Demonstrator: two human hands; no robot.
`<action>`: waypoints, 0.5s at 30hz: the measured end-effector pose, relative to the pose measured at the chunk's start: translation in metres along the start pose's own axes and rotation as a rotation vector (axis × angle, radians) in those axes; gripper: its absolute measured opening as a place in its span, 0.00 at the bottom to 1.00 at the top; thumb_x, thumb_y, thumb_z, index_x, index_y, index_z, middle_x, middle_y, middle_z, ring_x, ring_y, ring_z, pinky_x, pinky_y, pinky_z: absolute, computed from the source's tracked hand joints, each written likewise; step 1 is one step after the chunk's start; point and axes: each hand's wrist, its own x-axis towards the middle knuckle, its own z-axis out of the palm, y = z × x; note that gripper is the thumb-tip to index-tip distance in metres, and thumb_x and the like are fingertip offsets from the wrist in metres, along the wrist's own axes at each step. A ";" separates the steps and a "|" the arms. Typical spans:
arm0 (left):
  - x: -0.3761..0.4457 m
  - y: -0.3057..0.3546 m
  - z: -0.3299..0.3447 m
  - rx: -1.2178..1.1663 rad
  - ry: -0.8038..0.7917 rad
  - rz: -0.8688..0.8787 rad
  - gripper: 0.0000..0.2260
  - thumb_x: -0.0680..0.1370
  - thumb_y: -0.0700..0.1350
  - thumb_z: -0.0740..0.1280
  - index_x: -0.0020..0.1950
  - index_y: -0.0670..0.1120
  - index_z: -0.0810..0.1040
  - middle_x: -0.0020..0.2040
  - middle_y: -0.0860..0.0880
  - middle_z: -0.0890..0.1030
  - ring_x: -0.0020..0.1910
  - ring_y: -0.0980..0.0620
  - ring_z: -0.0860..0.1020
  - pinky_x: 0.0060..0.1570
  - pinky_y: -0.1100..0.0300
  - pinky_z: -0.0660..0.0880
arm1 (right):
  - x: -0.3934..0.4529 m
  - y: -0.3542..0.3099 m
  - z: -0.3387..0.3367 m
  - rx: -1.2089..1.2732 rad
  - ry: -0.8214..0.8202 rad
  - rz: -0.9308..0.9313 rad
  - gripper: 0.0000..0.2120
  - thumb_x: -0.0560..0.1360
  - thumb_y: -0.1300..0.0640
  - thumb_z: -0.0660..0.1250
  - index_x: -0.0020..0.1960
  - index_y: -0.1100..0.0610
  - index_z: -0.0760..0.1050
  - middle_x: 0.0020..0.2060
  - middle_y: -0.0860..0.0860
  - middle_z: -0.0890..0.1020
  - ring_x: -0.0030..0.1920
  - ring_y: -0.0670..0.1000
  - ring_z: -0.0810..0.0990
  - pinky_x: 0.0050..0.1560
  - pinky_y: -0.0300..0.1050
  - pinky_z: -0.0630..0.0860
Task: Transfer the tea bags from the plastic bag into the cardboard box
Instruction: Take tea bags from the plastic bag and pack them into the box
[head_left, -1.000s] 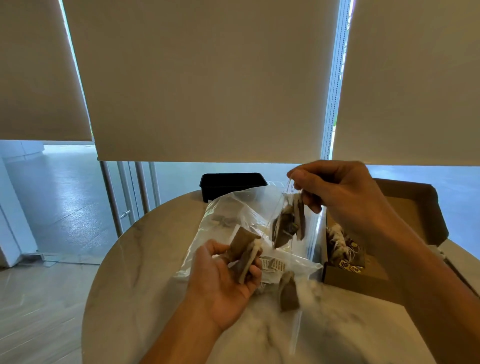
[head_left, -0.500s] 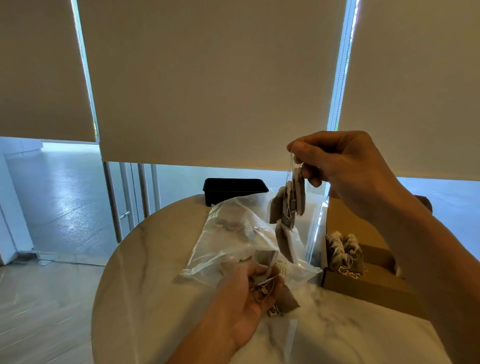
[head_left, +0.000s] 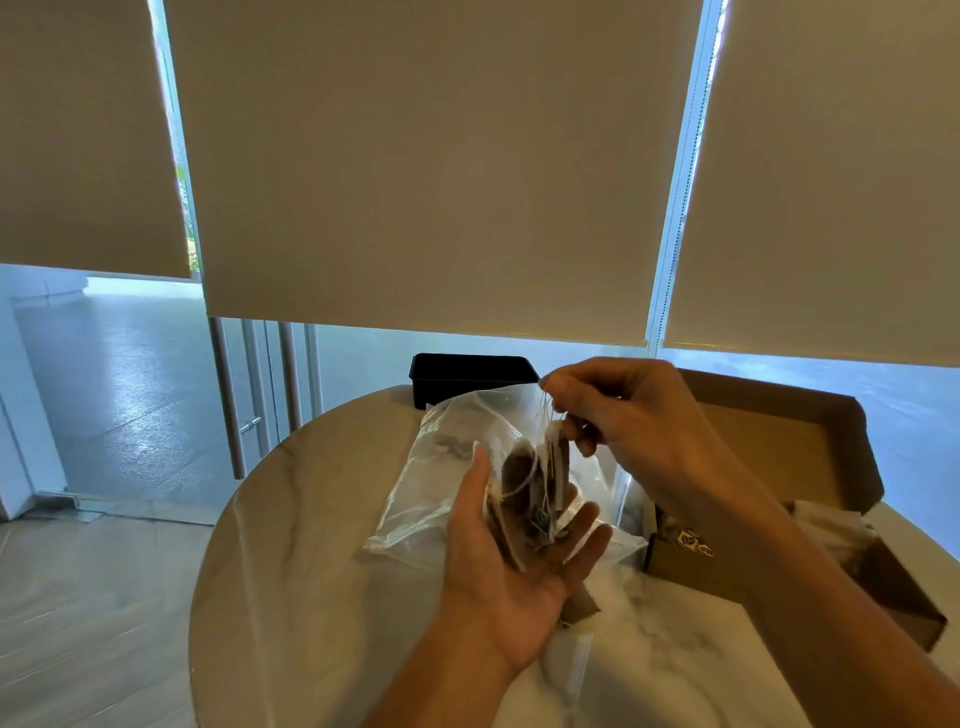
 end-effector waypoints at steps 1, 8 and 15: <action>0.001 0.001 0.001 0.023 0.002 0.023 0.26 0.72 0.62 0.66 0.55 0.41 0.82 0.53 0.36 0.82 0.55 0.35 0.79 0.55 0.41 0.76 | -0.001 0.004 0.003 -0.009 -0.005 0.013 0.05 0.74 0.56 0.68 0.45 0.53 0.83 0.33 0.50 0.83 0.30 0.48 0.78 0.40 0.43 0.80; 0.008 0.010 0.000 0.186 -0.053 0.172 0.17 0.74 0.53 0.67 0.56 0.43 0.80 0.50 0.40 0.84 0.48 0.44 0.83 0.48 0.50 0.80 | -0.012 0.024 0.017 -0.074 -0.161 0.133 0.07 0.75 0.55 0.67 0.45 0.54 0.83 0.37 0.50 0.85 0.37 0.50 0.84 0.41 0.39 0.82; 0.011 0.028 -0.006 0.264 -0.042 0.197 0.08 0.65 0.38 0.70 0.42 0.47 0.80 0.38 0.43 0.81 0.32 0.51 0.80 0.24 0.65 0.75 | -0.006 0.032 -0.001 0.062 -0.128 0.216 0.07 0.76 0.56 0.66 0.51 0.56 0.82 0.43 0.53 0.84 0.42 0.51 0.84 0.43 0.40 0.81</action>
